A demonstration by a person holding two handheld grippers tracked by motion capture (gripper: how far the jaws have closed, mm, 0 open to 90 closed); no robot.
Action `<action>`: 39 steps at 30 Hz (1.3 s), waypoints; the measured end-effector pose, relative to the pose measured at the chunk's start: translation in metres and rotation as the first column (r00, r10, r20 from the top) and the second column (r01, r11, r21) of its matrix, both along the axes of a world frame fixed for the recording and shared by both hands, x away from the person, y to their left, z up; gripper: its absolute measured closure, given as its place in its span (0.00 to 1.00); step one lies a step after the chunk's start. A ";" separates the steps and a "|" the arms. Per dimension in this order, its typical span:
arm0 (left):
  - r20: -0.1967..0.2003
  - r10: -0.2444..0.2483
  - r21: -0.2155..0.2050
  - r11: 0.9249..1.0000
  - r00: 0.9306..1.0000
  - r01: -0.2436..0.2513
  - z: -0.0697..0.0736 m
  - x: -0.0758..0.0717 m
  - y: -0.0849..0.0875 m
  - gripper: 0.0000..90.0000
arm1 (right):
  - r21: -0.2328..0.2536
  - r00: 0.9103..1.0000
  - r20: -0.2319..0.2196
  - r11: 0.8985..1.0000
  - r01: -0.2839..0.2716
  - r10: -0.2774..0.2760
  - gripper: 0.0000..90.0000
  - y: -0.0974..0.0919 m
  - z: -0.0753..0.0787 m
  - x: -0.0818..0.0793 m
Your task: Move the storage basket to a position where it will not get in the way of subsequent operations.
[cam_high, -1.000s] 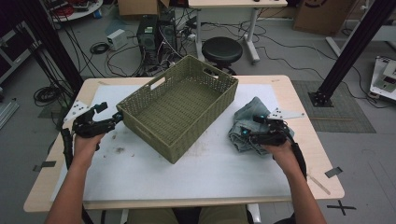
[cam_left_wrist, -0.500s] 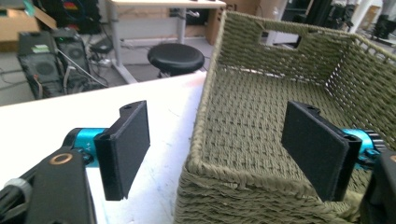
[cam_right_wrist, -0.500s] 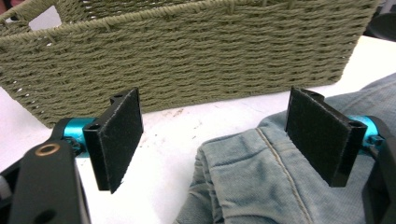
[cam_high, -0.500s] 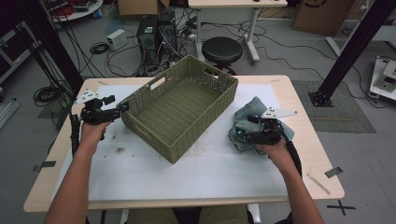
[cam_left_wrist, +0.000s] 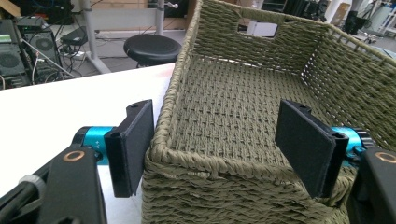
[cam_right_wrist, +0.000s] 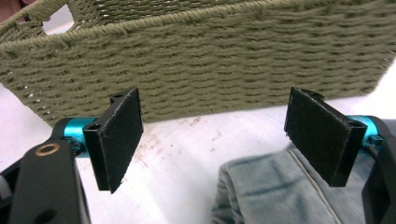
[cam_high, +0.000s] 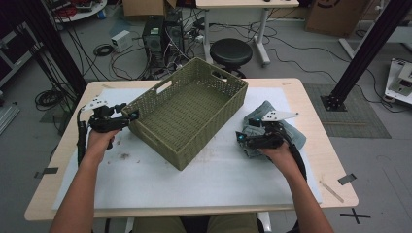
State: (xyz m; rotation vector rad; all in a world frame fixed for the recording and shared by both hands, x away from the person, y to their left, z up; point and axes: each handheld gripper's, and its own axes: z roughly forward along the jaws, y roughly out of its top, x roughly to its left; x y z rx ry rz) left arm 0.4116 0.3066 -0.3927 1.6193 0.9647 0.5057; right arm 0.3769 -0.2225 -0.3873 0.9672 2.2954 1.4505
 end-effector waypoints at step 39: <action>0.044 -0.013 -0.065 0.998 0.999 0.016 -0.006 -0.059 -0.004 0.33 | 0.003 0.989 -0.038 0.990 -0.144 0.144 0.20 0.071 -0.003 0.024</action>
